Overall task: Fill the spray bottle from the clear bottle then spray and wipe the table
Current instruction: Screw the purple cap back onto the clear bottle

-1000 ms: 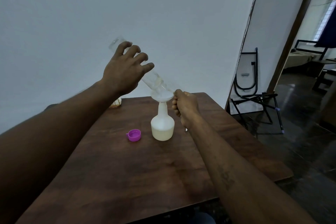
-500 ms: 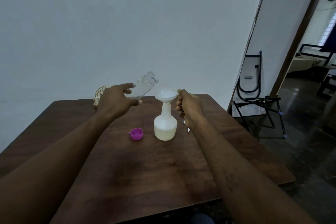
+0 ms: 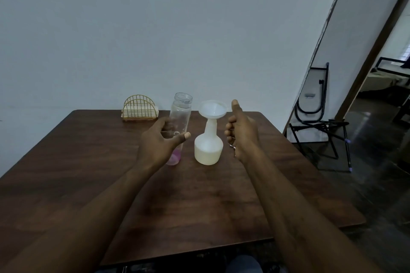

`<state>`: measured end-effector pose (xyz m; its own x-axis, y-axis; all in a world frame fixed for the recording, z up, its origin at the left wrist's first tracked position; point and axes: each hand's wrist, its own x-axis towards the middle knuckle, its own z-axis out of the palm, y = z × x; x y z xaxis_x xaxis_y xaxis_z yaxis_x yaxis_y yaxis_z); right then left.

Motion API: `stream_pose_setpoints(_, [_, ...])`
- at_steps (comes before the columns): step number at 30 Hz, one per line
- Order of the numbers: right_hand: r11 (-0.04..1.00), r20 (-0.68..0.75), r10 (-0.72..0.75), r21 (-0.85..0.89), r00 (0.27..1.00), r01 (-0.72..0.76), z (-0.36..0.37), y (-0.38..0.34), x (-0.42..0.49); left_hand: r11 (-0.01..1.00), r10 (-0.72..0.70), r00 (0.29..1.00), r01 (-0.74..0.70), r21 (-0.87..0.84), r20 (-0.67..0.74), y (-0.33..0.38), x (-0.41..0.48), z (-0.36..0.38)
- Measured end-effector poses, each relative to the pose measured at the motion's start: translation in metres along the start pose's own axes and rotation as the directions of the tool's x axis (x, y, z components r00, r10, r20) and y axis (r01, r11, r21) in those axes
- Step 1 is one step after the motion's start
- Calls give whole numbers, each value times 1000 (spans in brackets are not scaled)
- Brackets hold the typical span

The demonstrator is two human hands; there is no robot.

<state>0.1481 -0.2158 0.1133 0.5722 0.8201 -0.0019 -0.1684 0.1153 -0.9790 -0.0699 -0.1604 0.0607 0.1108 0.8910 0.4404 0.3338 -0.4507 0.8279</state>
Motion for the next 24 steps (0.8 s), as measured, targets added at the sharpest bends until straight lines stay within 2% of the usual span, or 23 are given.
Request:
stream_pose_setpoints(4, [988, 72, -124, -84, 990, 130, 2, 18, -18, 1000, 12, 1000, -12, 7, -26, -9, -16, -6])
stream_pose_setpoints(8, [902, 327, -178, -322, 928, 287, 20, 51, -36, 1000, 6, 995, -3, 27, -99, -29, -32, -23])
stream_pose_setpoints(10, [800, 395, -175, -477, 902, 364, 34, 67, -41, 1000, -17, 989, 19, 10, -148, -37, -35, -34])
stream_pose_setpoints(12, [635, 456, -176, -625, 872, 455, 51, 81, -44, 999, -33, 982, 40, 33, -184, -43, -34, -44])
stream_pose_setpoints(15, [351, 570, -146, -734, 808, 581, 75, 97, -41, 992, -15, 993, 30, 124, -120, -56, -36, -54])
stream_pose_setpoints(17, [226, 590, -84, -774, 803, 592, 86, 104, -34, 983, -11, 998, 21, 182, -54, -69, -39, -56])
stream_pose_setpoints(21, [124, 596, 8, -797, 803, 591, 96, 115, -21, 980, -21, 999, 27, 197, -30, -84, -40, -56])
stream_pose_setpoints(24, [126, 616, -8, -781, 788, 612, 96, 119, -15, 983, -33, 999, 38, 180, -29, -88, -39, -55])
